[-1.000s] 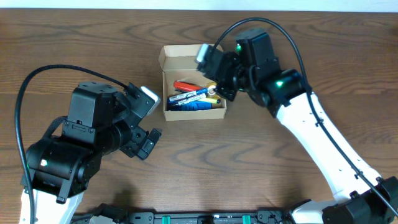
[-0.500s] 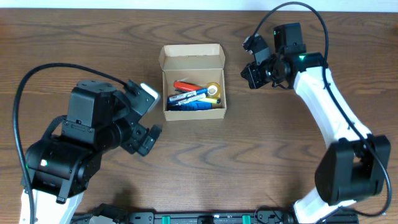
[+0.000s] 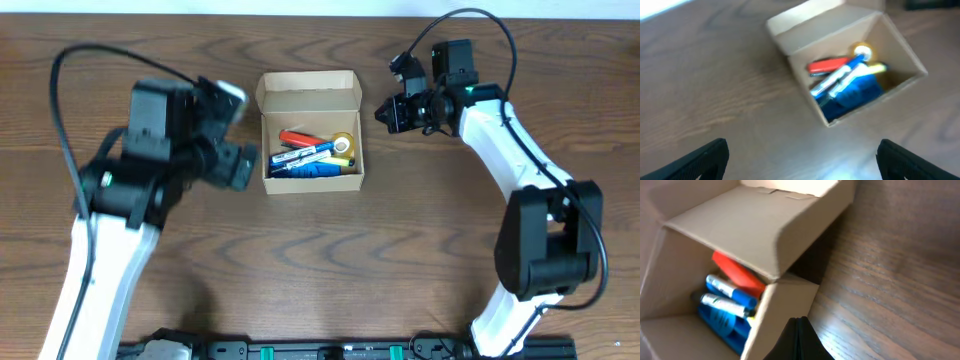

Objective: Pack container

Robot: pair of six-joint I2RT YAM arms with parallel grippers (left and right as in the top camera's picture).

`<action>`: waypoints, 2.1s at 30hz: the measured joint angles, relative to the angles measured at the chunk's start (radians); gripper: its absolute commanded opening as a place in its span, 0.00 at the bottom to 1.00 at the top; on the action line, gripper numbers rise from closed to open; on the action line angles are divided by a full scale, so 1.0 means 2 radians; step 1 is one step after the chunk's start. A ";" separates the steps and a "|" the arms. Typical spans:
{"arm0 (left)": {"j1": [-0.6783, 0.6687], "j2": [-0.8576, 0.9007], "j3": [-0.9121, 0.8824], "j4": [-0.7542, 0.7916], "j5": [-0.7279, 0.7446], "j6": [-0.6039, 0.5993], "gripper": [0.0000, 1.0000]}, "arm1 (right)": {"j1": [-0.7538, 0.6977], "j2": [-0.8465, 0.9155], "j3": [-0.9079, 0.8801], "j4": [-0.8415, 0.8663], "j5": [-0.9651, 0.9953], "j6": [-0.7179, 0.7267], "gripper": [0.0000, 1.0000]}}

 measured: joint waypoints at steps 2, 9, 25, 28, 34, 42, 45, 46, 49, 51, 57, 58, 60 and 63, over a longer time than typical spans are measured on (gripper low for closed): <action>0.018 0.028 0.000 0.023 0.004 -0.014 0.95 | 0.000 0.009 0.000 0.012 0.001 0.019 0.08; 0.083 0.113 0.000 0.103 0.075 -0.039 0.95 | 0.000 0.028 0.000 0.050 0.008 0.063 0.01; 0.117 0.290 0.000 0.236 0.196 -0.135 0.30 | 0.000 0.061 0.000 0.107 0.039 0.133 0.01; 0.117 0.305 0.000 0.250 0.201 -0.143 0.23 | 0.000 0.074 0.000 0.115 0.041 0.146 0.01; 0.117 0.328 0.000 0.275 0.210 -0.179 0.06 | 0.000 0.095 0.000 0.142 0.043 0.179 0.01; 0.117 0.383 0.000 0.333 0.258 -0.244 0.06 | 0.000 0.111 0.000 0.191 0.035 0.222 0.01; 0.117 0.406 0.000 0.352 0.281 -0.272 0.06 | 0.000 0.122 0.000 0.210 0.026 0.244 0.01; 0.117 0.411 0.000 0.356 0.287 -0.279 0.06 | 0.000 0.127 0.000 0.217 0.021 0.250 0.01; 0.116 0.426 0.002 0.364 0.307 -0.301 0.06 | 0.000 0.142 0.000 0.237 0.009 0.271 0.01; 0.114 0.438 0.012 0.364 0.320 -0.309 0.06 | 0.000 0.149 0.000 0.251 0.001 0.285 0.01; 0.099 0.450 0.041 0.367 0.336 -0.322 0.06 | 0.005 0.158 0.000 0.292 -0.023 0.314 0.01; 0.098 0.450 0.044 0.368 0.338 -0.324 0.06 | 0.007 0.158 0.000 0.297 -0.027 0.316 0.01; 0.094 0.450 0.050 0.369 0.340 -0.327 0.06 | 0.010 0.159 0.000 0.308 -0.035 0.320 0.01; 0.094 0.450 0.054 0.369 0.344 -0.328 0.06 | 0.011 0.161 0.000 0.326 -0.055 0.323 0.01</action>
